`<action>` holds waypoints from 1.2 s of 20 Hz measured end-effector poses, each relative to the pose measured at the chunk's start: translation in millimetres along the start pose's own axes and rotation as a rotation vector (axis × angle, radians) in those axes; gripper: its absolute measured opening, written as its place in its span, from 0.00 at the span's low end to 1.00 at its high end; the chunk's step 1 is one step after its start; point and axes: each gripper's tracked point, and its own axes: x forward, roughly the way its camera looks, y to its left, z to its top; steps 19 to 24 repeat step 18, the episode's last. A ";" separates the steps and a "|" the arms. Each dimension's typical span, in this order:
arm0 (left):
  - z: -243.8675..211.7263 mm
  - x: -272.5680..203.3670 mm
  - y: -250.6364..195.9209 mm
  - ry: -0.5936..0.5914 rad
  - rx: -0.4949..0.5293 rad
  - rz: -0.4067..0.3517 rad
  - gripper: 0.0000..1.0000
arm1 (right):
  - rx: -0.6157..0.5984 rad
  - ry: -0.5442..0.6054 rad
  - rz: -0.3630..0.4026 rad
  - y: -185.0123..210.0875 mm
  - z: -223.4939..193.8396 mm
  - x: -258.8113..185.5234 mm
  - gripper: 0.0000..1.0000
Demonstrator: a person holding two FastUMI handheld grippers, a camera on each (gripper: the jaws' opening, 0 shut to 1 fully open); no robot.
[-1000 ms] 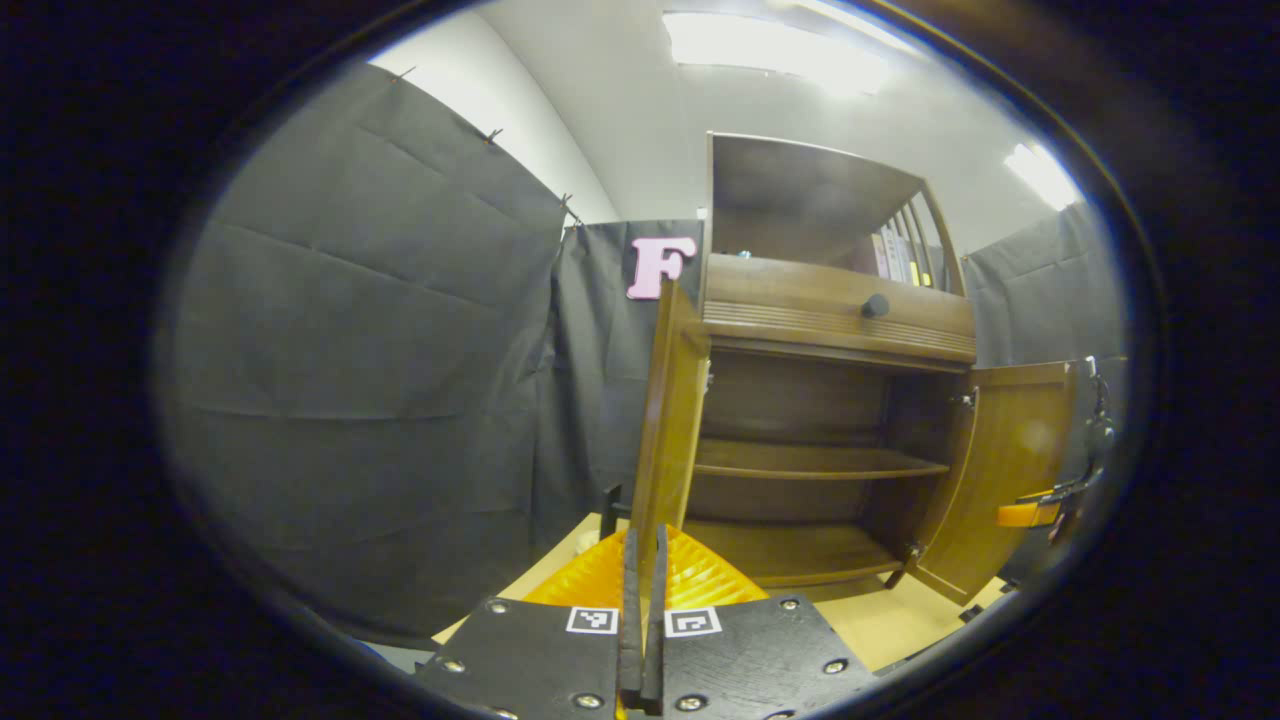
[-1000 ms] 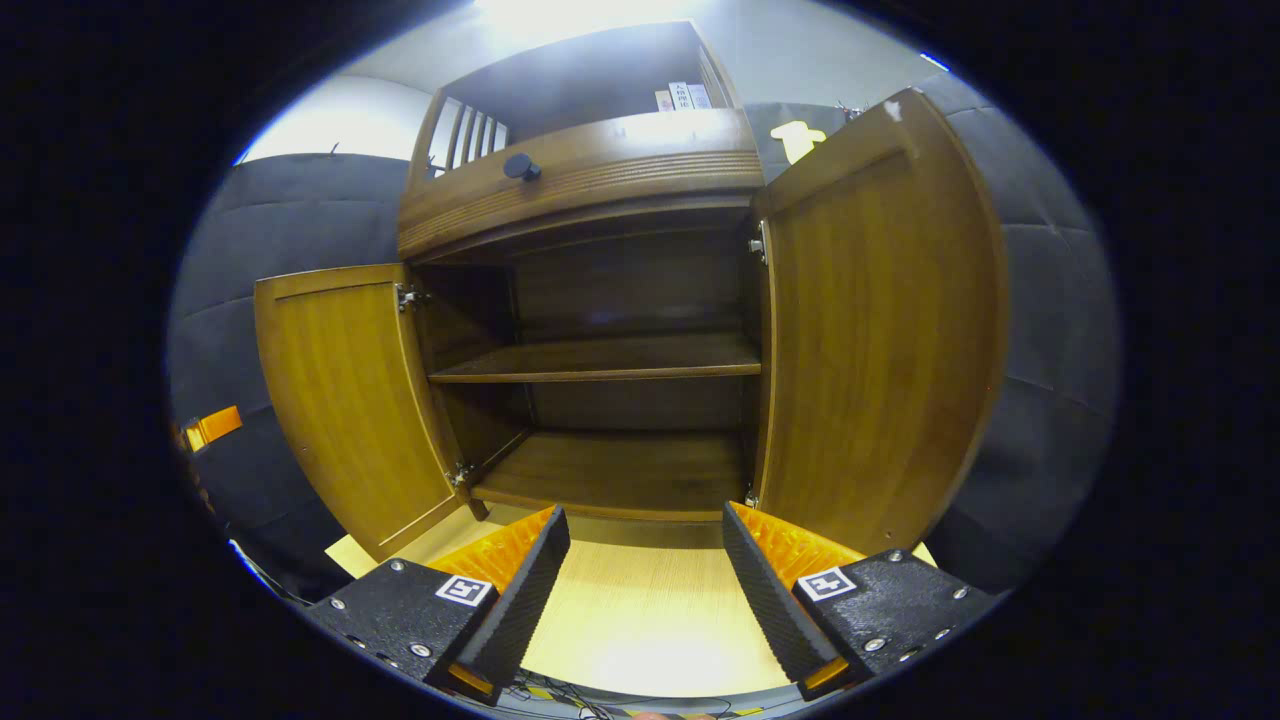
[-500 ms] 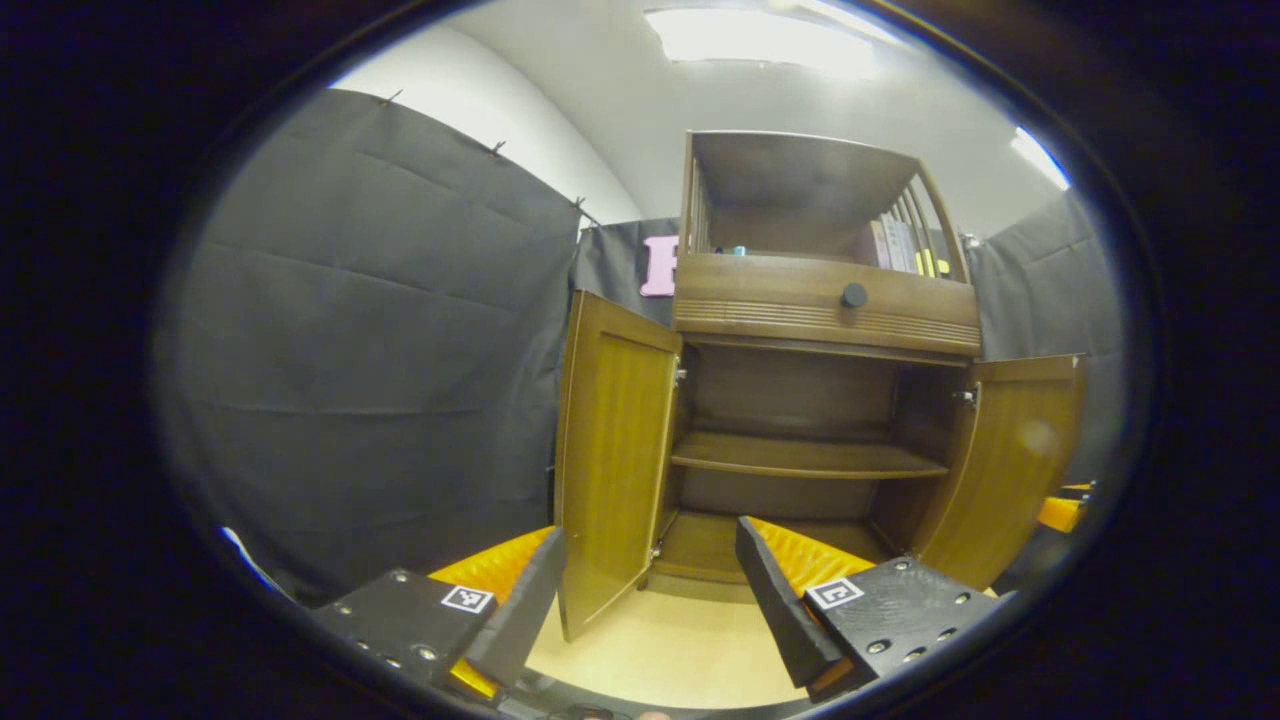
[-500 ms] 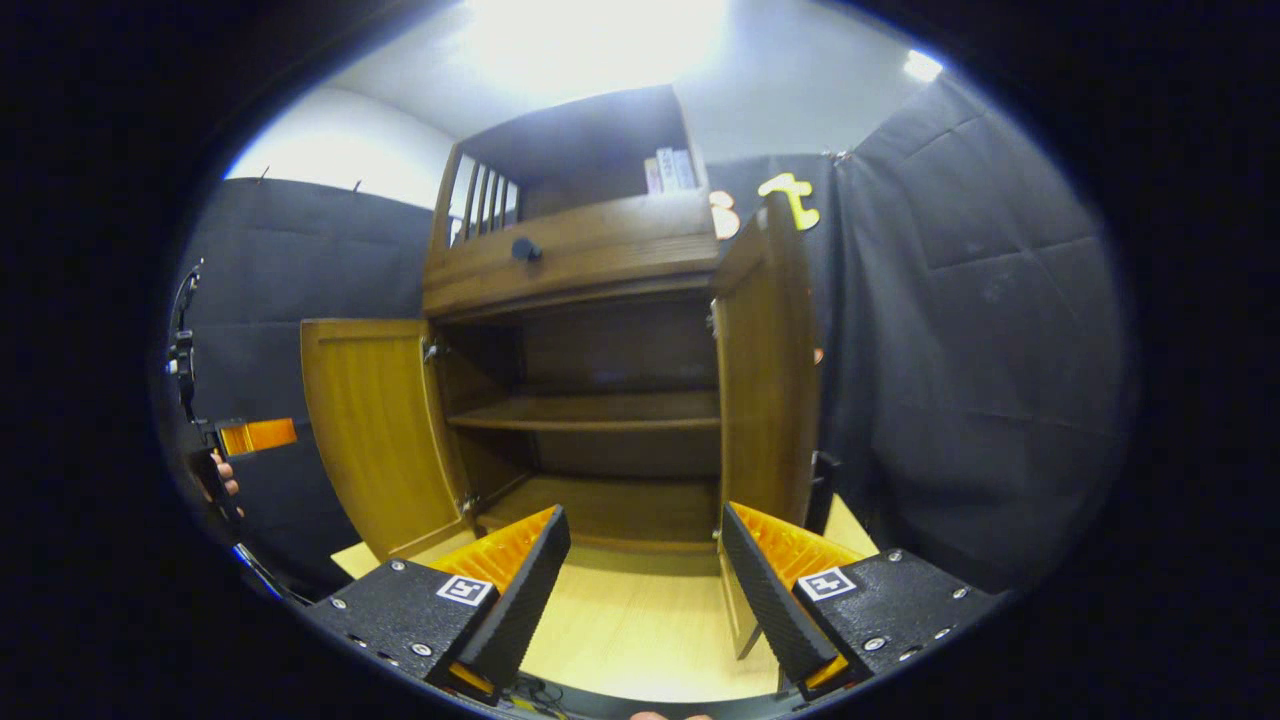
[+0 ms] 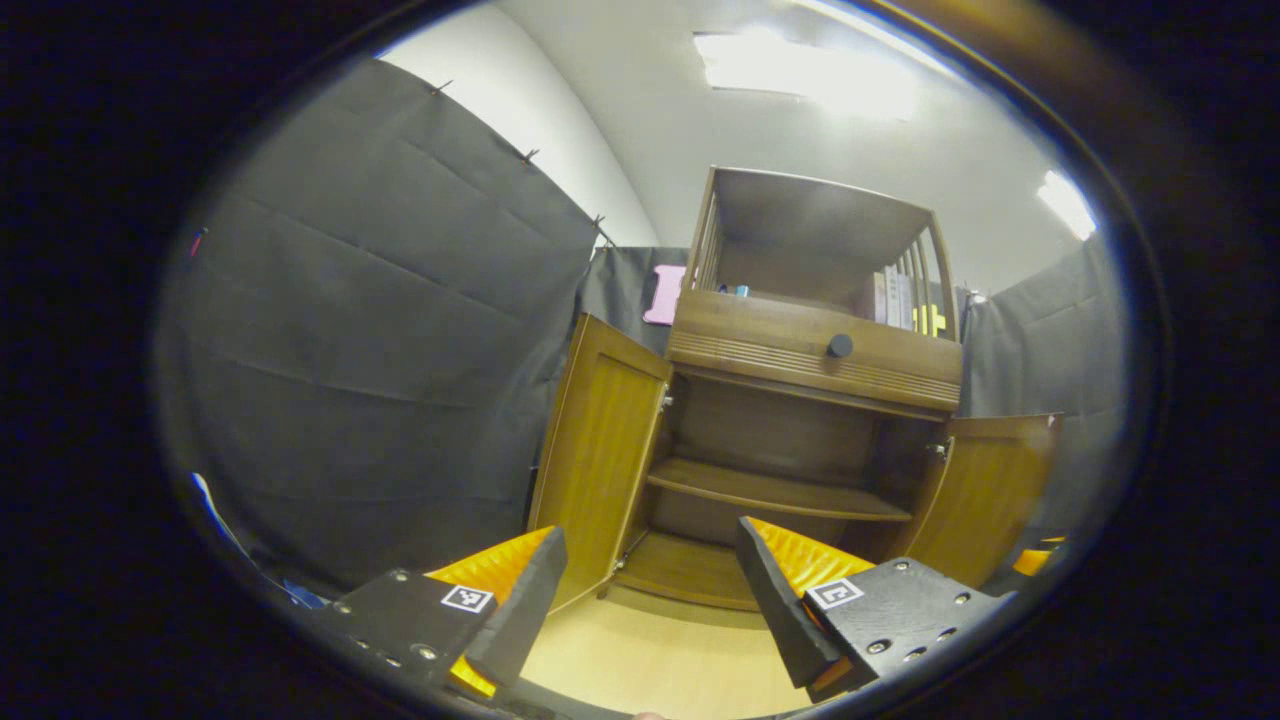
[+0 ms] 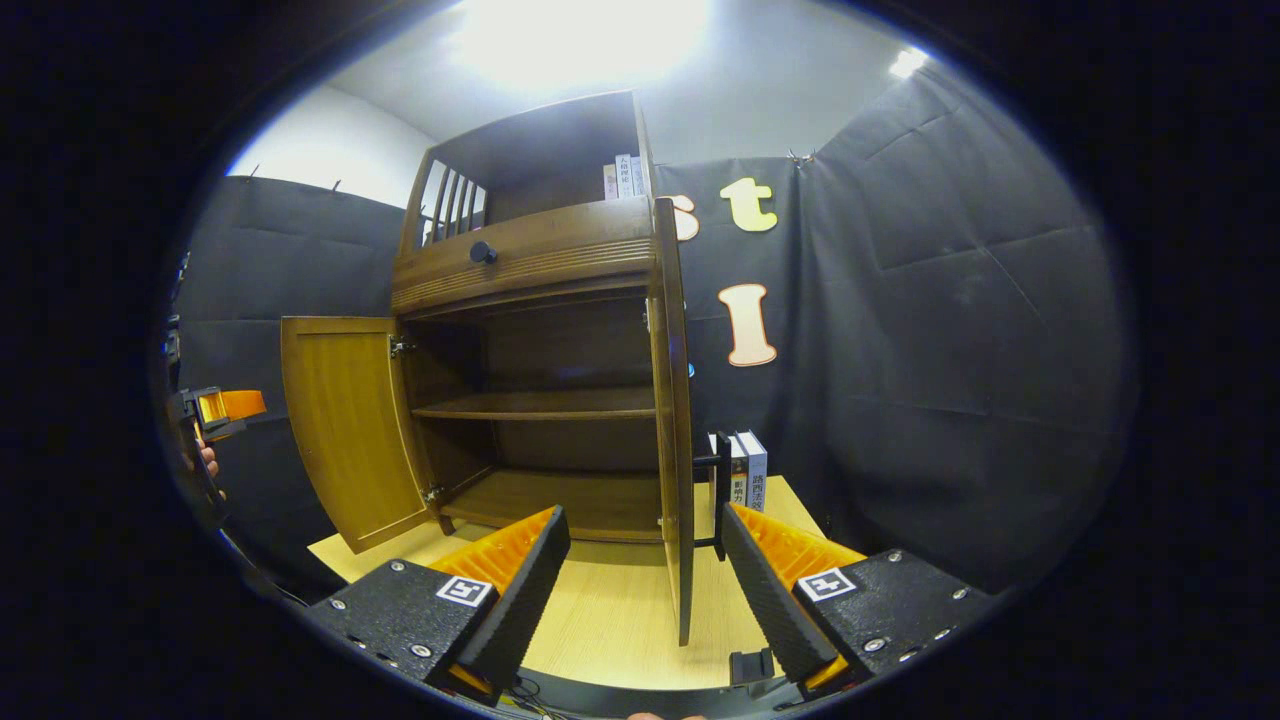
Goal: Open the right door of the double-door shoe cabinet with the right hand, and open the left door with the left hand.
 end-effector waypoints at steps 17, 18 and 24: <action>9.6 -5.1 -2.9 -0.062 0.149 0.006 0.97 | 0.004 -0.051 -0.060 24.0 14.1 12.7 0.95; 7.2 -4.8 -3.1 -0.060 0.165 -0.002 0.97 | 0.006 -0.052 -0.076 26.7 15.6 15.3 0.95; 7.2 -4.8 -3.1 -0.060 0.165 -0.002 0.97 | 0.006 -0.052 -0.076 26.7 15.6 15.3 0.95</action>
